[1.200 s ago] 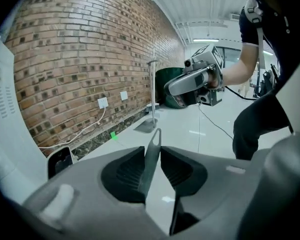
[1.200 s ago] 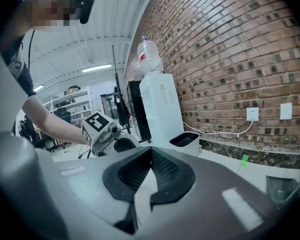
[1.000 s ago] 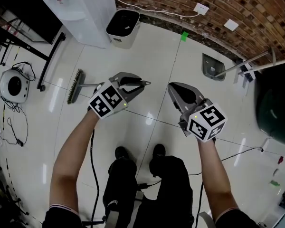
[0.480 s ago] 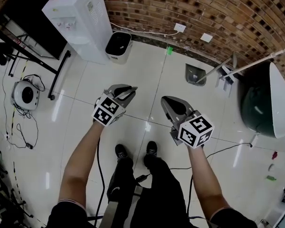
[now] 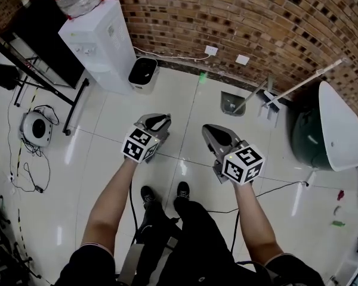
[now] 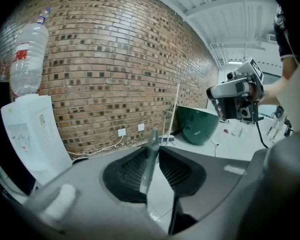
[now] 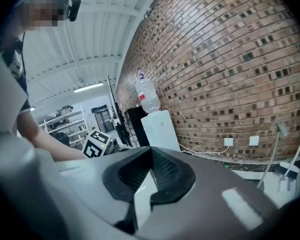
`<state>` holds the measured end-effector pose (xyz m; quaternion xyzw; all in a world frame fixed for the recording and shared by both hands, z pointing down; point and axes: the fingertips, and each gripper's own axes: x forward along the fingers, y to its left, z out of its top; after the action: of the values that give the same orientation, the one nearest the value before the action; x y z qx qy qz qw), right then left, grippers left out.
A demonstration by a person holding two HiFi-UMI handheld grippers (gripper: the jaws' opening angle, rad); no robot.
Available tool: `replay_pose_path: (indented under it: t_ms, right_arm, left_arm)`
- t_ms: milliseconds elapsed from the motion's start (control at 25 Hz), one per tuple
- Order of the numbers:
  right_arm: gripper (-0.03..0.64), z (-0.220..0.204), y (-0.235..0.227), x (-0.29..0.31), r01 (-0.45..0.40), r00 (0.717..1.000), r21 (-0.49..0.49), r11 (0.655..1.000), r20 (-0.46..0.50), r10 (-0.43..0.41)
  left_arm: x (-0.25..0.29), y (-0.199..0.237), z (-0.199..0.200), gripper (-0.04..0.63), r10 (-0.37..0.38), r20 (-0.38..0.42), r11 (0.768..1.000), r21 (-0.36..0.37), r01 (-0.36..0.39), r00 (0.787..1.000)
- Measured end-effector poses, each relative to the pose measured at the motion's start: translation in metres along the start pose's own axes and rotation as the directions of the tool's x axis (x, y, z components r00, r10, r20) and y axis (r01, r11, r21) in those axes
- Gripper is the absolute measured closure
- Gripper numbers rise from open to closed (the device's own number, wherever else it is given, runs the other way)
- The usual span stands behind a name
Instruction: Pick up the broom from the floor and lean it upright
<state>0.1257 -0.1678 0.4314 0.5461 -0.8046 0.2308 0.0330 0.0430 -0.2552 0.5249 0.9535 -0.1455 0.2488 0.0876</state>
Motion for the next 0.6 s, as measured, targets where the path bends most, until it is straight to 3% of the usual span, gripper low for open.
replay_pose_path:
  t_ms: [320, 600]
  right_arm:
    - [0.614, 0.023, -0.034, -0.043, 0.073, 0.997, 0.003, 0.997, 0.032, -0.073]
    - [0.614, 0.046, -0.068, -0.064, 0.143, 0.988, 0.004, 0.990, 0.062, -0.143]
  left_arm:
    - [0.037, -0.039, 0.043, 0.509, -0.055, 0.029, 0.998, -0.020, 0.056, 0.998]
    - [0.073, -0.045, 0.088, 0.511, -0.093, 0.071, 0.995, -0.037, 0.096, 0.993]
